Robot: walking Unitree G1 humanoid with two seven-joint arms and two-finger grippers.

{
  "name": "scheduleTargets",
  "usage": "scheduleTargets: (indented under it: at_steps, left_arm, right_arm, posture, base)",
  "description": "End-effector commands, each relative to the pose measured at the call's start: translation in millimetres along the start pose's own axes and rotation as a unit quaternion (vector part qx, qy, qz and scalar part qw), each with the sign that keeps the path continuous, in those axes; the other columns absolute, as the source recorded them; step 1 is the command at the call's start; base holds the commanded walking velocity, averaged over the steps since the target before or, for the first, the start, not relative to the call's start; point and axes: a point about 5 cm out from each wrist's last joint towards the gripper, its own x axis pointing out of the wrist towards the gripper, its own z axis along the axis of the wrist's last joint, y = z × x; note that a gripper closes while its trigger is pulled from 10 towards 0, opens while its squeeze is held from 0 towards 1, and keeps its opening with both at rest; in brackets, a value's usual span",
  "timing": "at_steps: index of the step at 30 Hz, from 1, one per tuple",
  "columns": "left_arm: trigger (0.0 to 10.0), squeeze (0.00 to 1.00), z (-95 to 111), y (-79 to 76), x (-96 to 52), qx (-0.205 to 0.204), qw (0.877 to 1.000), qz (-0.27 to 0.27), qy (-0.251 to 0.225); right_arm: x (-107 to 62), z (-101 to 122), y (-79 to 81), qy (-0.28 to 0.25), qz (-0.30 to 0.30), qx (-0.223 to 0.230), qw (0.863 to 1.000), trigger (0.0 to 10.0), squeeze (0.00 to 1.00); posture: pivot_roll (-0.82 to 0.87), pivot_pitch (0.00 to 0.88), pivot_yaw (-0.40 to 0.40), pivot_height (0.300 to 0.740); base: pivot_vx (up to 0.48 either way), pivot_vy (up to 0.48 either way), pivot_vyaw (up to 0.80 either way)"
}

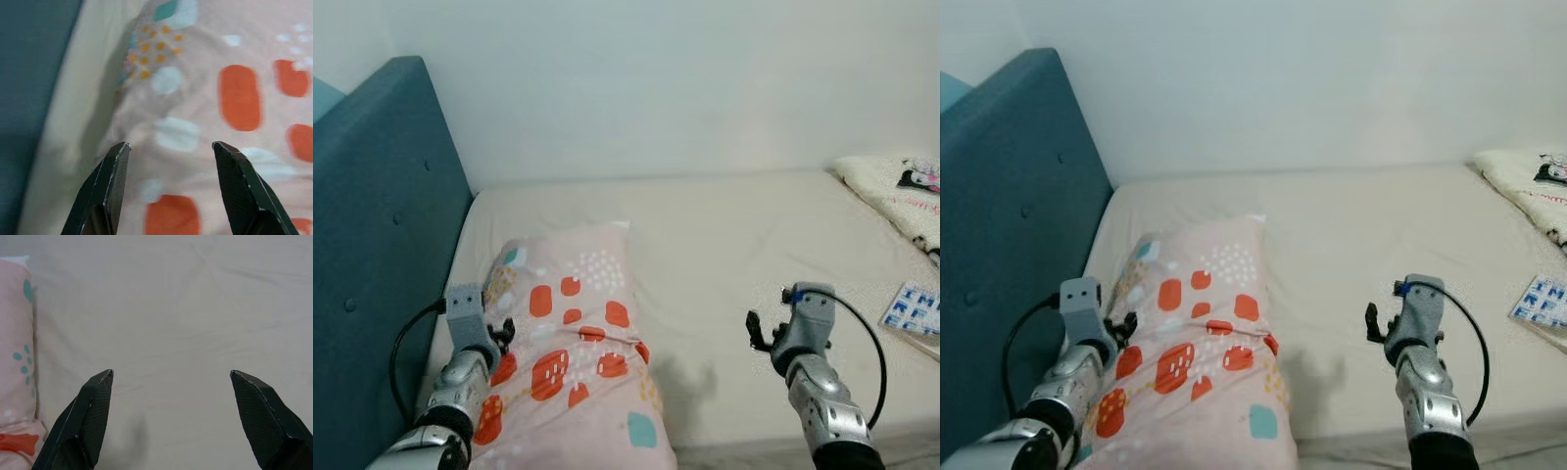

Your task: Clean up the room

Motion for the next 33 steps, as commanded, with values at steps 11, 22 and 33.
scheduleTargets:
  at_steps: [11,22,33]
  left_arm:
    - [10.0,0.00,14,0.2,6.0,0.050,0.999,0.004,0.000]
    - [10.0,0.00,25,-22.3,10.9,0.017,0.998,-0.065,-0.005]
    - [10.0,0.00,47,-38.2,15.8,0.005,0.995,-0.097,-0.033]
  right_arm:
    - [-7.1,16,-3.6,-0.027,0.006,0.014,1.000,10.0,0.00]
    - [-14.0,33,11.6,-0.065,0.045,0.037,0.996,10.0,0.00]
    - [-25.8,50,21.0,-0.112,0.078,0.051,0.989,10.0,0.00]
  posture:
    - [-0.10,0.194,0.015,0.645]
    - [-0.09,0.234,0.008,0.605]
    - [-0.10,0.287,0.023,0.580]
  base:
    - [0.000,0.000,0.00]
    - [0.000,0.000,0.00]
    - [0.000,0.000,0.00]
